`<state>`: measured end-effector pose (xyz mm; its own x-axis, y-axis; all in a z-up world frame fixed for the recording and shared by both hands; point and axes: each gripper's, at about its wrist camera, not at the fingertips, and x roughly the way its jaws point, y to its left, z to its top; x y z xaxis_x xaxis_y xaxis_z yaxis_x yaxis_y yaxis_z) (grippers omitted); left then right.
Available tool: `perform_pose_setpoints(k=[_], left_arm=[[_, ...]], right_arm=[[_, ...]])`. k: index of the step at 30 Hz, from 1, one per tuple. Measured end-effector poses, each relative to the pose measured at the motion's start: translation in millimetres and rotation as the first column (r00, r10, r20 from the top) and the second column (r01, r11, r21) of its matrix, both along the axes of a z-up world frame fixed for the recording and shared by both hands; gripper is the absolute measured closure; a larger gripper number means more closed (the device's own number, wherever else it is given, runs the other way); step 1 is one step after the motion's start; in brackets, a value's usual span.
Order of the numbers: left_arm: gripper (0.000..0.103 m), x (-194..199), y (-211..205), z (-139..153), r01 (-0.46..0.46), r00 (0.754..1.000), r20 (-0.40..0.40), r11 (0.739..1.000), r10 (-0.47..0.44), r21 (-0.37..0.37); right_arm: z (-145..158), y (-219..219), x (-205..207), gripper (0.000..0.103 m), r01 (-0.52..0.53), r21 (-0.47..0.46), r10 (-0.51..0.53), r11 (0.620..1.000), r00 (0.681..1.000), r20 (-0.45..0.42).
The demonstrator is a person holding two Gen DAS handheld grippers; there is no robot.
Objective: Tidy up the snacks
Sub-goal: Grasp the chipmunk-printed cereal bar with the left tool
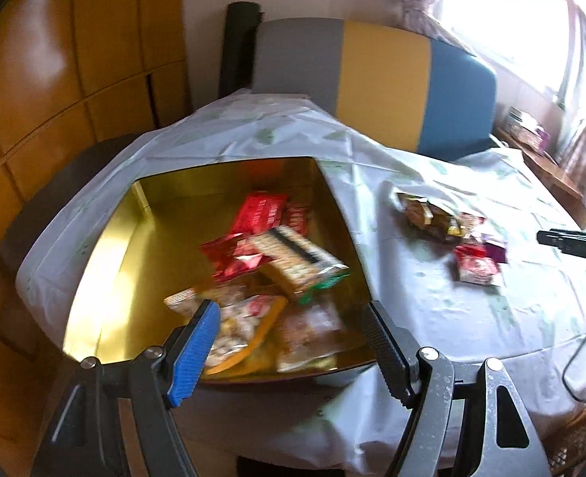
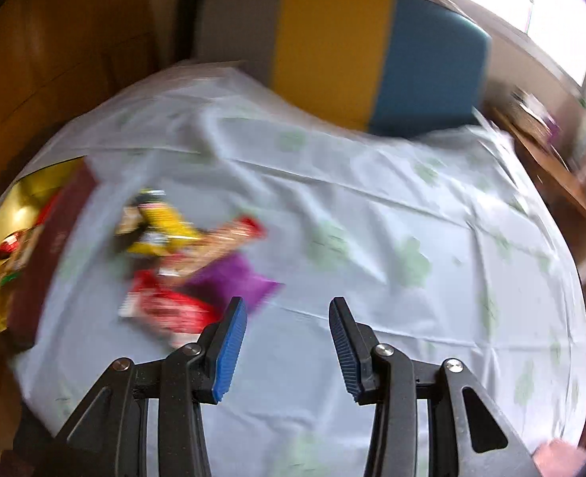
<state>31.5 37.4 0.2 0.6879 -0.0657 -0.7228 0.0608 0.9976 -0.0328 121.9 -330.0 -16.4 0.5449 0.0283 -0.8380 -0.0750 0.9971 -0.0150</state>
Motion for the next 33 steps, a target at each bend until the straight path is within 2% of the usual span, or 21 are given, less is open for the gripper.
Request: perform_pose_setpoints(k=[2, 4, 7, 10, 12, 15, 21, 25, 29, 33], left_arm=[[0.029, 3, -12, 2, 0.045, 0.999, -0.012, 0.999, -0.045, -0.005], [0.029, 7, -25, 4, 0.088, 0.996, -0.014, 0.996, -0.088, -0.001], [0.035, 14, -52, 5, 0.171, 0.985, -0.024, 0.985, -0.171, -0.004], [0.044, 27, -70, 3, 0.222, 0.973, -0.059, 0.974, -0.224, -0.030], [0.057, 37, -85, 1, 0.254, 0.963, -0.080, 0.966, -0.256, -0.035], [0.065, 49, -110, 0, 0.319, 0.943, -0.091, 0.947, -0.321, -0.034], [0.065, 81, -164, -1, 0.420, 0.904, -0.105, 0.907, -0.415, 0.022], [0.065, 103, -202, -6, 0.494, 0.867, -0.113, 0.867, -0.486, 0.063], [0.065, 128, -238, -21, 0.562, 0.825, -0.148, 0.819, -0.546, 0.115], [0.065, 148, -258, -40, 0.588, 0.807, -0.198, 0.791, -0.557, 0.171]], right_arm=[[-14, -25, 1, 0.059, 0.089, 0.038, -0.088, 0.995, 0.996, -0.032], [-22, -39, 7, 0.059, 0.157, 0.008, -0.156, 0.988, 0.985, -0.080], [-23, -48, 10, 0.059, 0.195, 0.041, -0.190, 0.980, 0.977, -0.096], [-21, -53, 10, 0.059, 0.212, 0.062, -0.205, 0.975, 0.974, -0.097], [-20, -53, 9, 0.059, 0.219, 0.070, -0.212, 0.973, 0.972, -0.099], [-17, -53, 10, 0.059, 0.221, 0.092, -0.212, 0.971, 0.973, -0.093], [-15, -55, 8, 0.059, 0.227, 0.113, -0.218, 0.967, 0.972, -0.086], [-15, -58, 9, 0.059, 0.241, 0.119, -0.231, 0.963, 0.968, -0.093], [-14, -60, 9, 0.059, 0.248, 0.126, -0.239, 0.960, 0.967, -0.087], [-11, -61, 9, 0.059, 0.249, 0.148, -0.239, 0.957, 0.967, -0.084]])
